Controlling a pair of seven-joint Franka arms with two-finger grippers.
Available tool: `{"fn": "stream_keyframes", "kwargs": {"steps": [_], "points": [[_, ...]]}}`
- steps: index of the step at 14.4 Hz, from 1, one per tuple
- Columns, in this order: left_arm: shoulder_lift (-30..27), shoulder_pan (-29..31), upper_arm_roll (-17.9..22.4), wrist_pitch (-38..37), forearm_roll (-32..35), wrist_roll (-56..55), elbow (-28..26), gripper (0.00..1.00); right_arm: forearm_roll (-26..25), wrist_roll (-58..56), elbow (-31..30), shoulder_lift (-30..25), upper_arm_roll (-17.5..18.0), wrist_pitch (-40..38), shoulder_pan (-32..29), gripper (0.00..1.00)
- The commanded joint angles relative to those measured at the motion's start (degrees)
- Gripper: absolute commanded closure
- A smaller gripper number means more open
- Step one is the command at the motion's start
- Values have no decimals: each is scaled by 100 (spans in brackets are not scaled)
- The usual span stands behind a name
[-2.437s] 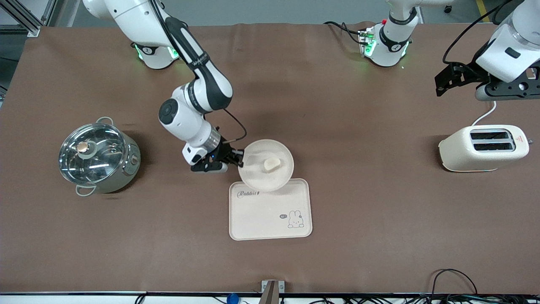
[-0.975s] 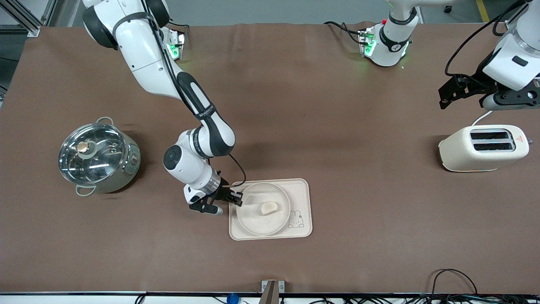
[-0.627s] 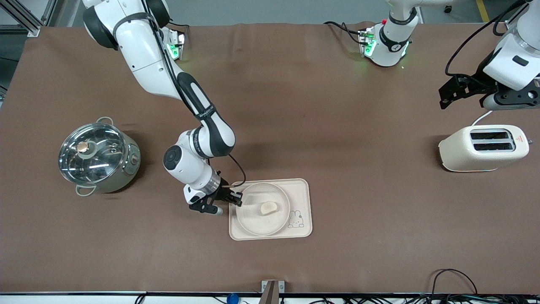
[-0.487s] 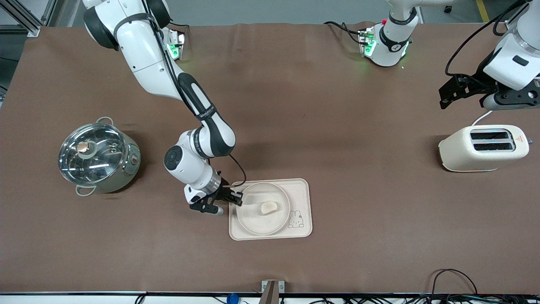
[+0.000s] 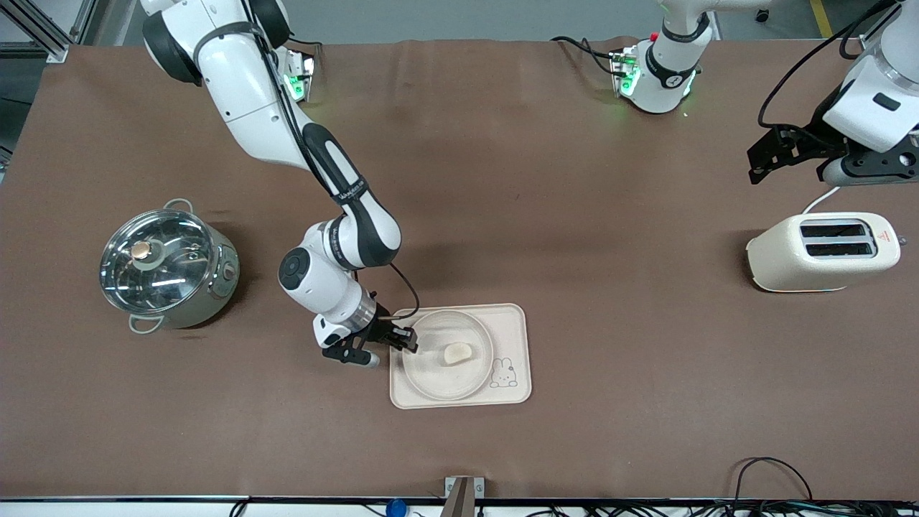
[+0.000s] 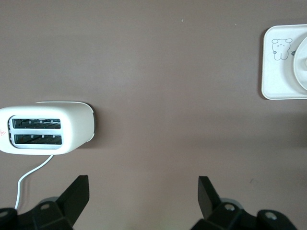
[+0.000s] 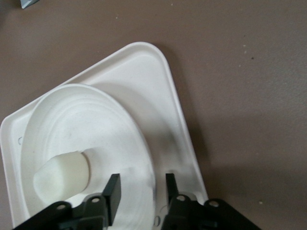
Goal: Place bun in plate and plate on tray
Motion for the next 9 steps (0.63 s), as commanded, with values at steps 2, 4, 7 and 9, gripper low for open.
{"fn": "stream_keyframes", "kwargs": {"steps": [2, 4, 7, 9], "points": [[-113, 133, 14, -251, -37, 352, -13, 0, -15, 352, -79, -659, -16, -920, 5, 2], [-165, 142, 14, -243, -28, 379, -39, 0, -33, 352, -219, -984, -34, -1281, -47, 0], [-183, 133, 5, -234, -28, 379, -48, 0, -50, 361, -745, -1739, -349, -1764, -39, 0], [-148, 133, -3, -207, -37, 379, -22, 0, -50, 352, -1228, -2423, -648, -2124, -48, 0]]}}
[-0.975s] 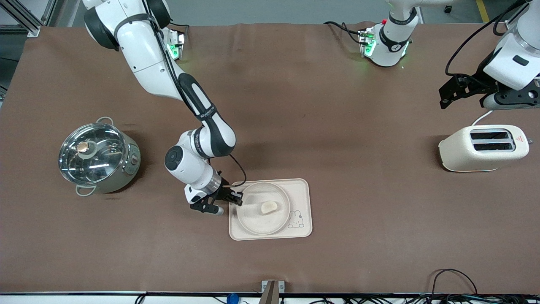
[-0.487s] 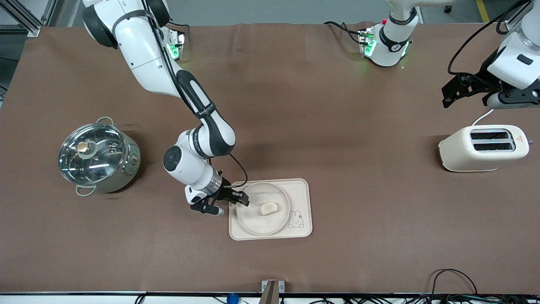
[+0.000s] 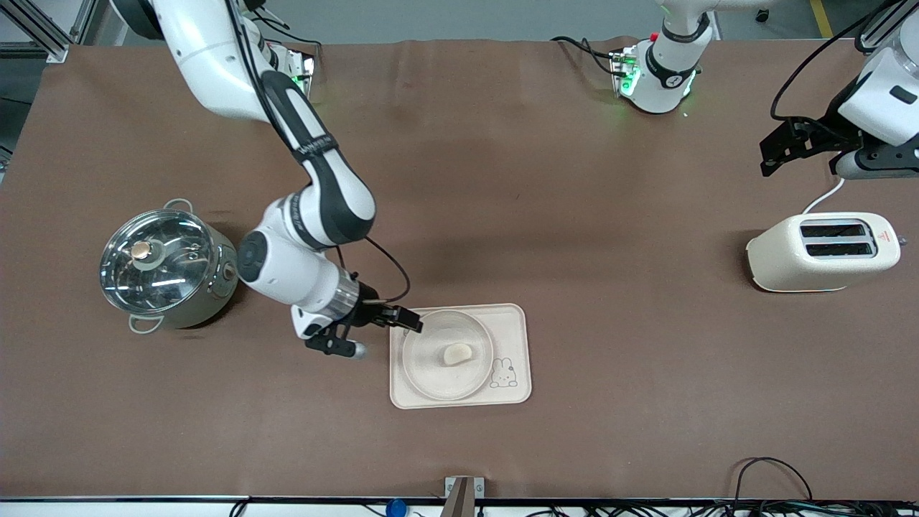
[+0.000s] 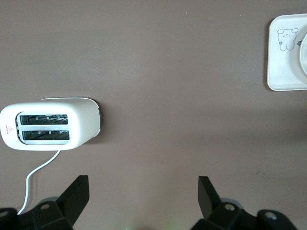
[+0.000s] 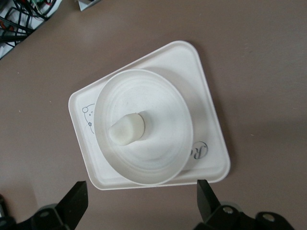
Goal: Place bun in plate and plate on tray
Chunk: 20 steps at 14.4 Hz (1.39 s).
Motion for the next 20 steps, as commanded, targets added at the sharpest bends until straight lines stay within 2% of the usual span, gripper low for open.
{"fn": "stream_keyframes", "kwargs": {"steps": [1, 2, 4, 5, 8, 10, 11, 12, 14, 15, 20], "points": [[-65, -1, -16, -13, -45, 98, -30, 0, -75, 10, -1033, -1238, -363, -585, -39, 0], [-57, -1, -33, 14, -72, 98, -30, 0, -302, 9, -1104, -1546, -609, -1058, -31, 0], [-48, -19, -42, 23, -72, 98, -30, 0, -1414, -8, -1123, -2091, -839, -1912, -74, 0], [-48, -19, -51, 23, -72, 98, -30, 0, -1759, -95, -1114, -2302, -909, -2246, -240, 0], [-48, -27, -51, 23, -72, 98, -21, 0, -2368, -1078, -991, -2778, -884, -3187, -1003, 0], [-48, -27, -51, 23, -81, 98, -21, 0, -2553, -1395, -825, -2928, -849, -3706, -1427, 0], [-56, -27, -51, 23, -72, 98, -21, 0, -2876, -1606, -650, -2989, -788, -3926, -1628, 0], [-48, -27, -51, 23, -81, 107, -13, 0, -3245, -1825, -422, -3060, -430, -4181, -2005, 0], [-57, -27, -51, 14, -81, 107, -13, 0, -3537, -1942, -96, -3235, 518, -4655, -3058, 0], [-57, -19, -51, 14, -81, 107, -4, 0, -3617, -1942, -42, -3332, 714, -4806, -3272, 0], [-30, -19, -51, -12, -81, 116, 93, 0, -3811, -1854, -41, -4071, 742, -5247, -3274, 0]]}}
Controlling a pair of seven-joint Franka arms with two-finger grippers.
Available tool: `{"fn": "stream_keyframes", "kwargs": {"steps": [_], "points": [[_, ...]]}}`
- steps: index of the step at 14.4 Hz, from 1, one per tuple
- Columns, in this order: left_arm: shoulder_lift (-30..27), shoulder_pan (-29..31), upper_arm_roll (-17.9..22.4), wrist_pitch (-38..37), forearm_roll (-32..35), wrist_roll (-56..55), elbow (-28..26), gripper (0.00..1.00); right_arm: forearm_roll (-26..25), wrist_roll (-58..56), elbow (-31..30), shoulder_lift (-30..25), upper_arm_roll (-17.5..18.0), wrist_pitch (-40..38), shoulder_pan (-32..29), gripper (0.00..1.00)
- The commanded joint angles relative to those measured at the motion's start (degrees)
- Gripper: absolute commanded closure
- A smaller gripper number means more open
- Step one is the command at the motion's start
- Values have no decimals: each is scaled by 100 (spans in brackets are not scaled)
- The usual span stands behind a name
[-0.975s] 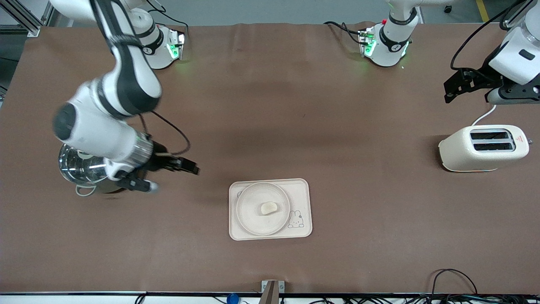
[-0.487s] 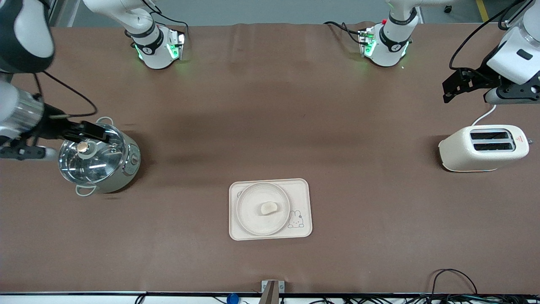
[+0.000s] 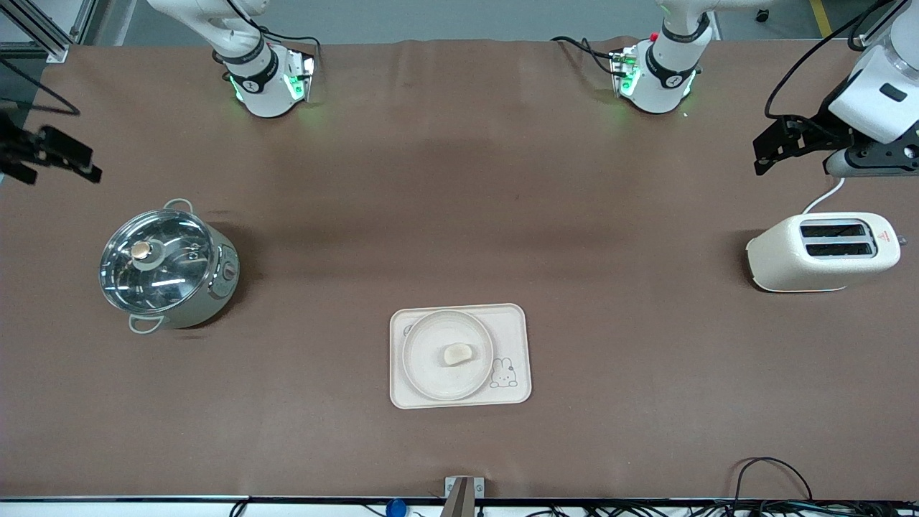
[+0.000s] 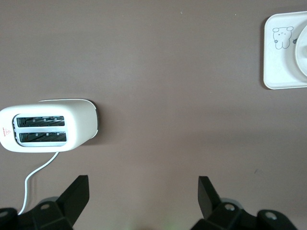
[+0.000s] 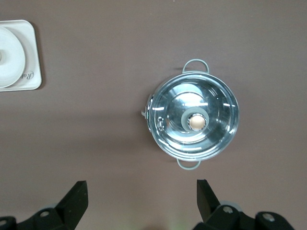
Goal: Place bun in plate and plate on tray
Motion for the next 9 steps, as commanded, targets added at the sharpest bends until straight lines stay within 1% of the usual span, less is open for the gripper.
{"fn": "stream_keyframes", "kwargs": {"steps": [1, 5, 9], "points": [[-32, 37, -6, -12, -61, 114, 87, 0, -224, 46, -127, -276, 157, -56, -83, 0], [-32, -7, -23, -56, -61, 106, 157, 0, -269, 46, -214, -171, 139, 400, -100, 0], [-41, -16, -32, -144, -69, 106, 166, 0, -278, -24, -206, -171, 131, 209, -136, 0]]}}
